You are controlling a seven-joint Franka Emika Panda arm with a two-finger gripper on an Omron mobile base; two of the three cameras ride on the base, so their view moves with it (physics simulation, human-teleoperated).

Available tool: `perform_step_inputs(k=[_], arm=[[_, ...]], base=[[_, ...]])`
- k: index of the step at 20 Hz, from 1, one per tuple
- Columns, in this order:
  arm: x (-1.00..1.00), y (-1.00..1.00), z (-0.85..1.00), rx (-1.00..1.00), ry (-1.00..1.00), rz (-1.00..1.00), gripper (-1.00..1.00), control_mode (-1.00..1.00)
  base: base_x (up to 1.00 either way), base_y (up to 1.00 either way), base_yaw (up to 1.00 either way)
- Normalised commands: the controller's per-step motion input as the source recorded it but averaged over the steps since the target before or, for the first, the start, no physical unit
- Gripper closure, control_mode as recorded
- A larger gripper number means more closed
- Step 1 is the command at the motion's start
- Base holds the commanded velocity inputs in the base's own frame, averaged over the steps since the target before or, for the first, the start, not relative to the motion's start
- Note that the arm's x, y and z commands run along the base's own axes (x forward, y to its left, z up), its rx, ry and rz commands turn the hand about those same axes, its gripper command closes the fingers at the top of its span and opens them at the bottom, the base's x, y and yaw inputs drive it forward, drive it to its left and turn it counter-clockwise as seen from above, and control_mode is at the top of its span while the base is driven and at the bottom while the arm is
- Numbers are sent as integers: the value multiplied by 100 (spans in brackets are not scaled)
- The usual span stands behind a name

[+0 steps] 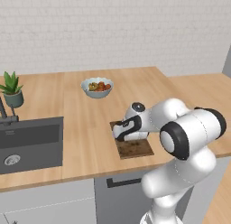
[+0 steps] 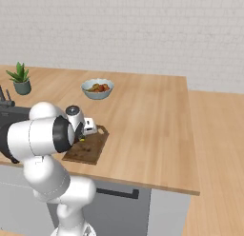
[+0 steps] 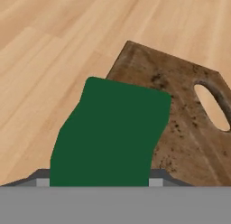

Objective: Pick up the sponge from the counter and clean the cutting board by briefly scrubbing or pressing down on the cutting board. Once finished, release the sponge.

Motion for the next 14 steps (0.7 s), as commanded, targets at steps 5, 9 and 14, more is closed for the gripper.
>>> perform_step_inputs(k=[5, 9, 14], arm=[[0, -39, 0, 0, 0, 0, 100, -100], [0, -66, 0, 1, 0, -1, 100, -100], [0, -44, -2, 0, -4, 0, 100, -100]], base=[[0, 0, 0], [0, 0, 0], [0, 0, 0]])
